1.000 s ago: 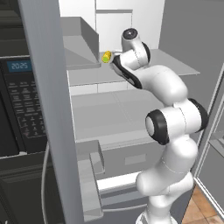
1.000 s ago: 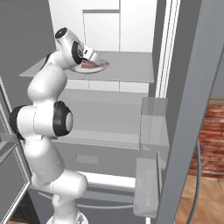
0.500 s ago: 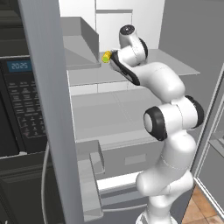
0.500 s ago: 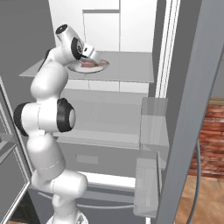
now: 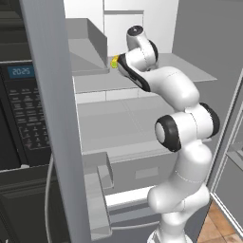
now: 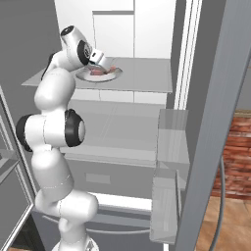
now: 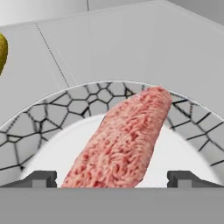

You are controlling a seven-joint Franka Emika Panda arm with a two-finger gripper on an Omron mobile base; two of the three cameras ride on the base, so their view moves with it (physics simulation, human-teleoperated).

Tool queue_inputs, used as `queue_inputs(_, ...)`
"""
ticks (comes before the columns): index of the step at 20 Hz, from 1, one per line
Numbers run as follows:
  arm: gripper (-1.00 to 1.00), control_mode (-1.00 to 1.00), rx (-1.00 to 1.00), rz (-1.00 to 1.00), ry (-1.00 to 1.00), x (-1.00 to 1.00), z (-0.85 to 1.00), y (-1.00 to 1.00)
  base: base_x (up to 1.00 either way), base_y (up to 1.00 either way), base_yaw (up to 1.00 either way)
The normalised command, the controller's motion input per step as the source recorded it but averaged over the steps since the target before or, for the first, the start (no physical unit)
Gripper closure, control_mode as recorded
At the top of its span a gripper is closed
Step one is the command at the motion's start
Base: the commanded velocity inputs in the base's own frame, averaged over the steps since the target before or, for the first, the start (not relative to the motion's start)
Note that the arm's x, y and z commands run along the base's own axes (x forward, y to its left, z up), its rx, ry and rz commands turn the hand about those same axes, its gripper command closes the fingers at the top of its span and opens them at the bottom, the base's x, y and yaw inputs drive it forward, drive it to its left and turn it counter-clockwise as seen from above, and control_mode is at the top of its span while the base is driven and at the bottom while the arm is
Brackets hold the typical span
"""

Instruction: Retrieve the steak from the fridge and place it on the saucepan with marinade on the stove.

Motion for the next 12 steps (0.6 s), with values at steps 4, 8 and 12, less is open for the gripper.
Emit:
queue_inputs(4, -1.0, -1.0, 0.0, -0.01, 0.02, 0.0, -0.04, 0.1, 0.0, 0.0, 0.0)
queue_inputs(8, -1.0, -1.0, 0.0, -0.02, 0.02, 0.04, -0.1, 0.09, 0.0, 0.0, 0.0)
queue_inputs(12, -1.0, -1.0, 0.0, -0.06, 0.0, 0.26, 0.0, 0.01, 0.0, 0.0, 0.0)
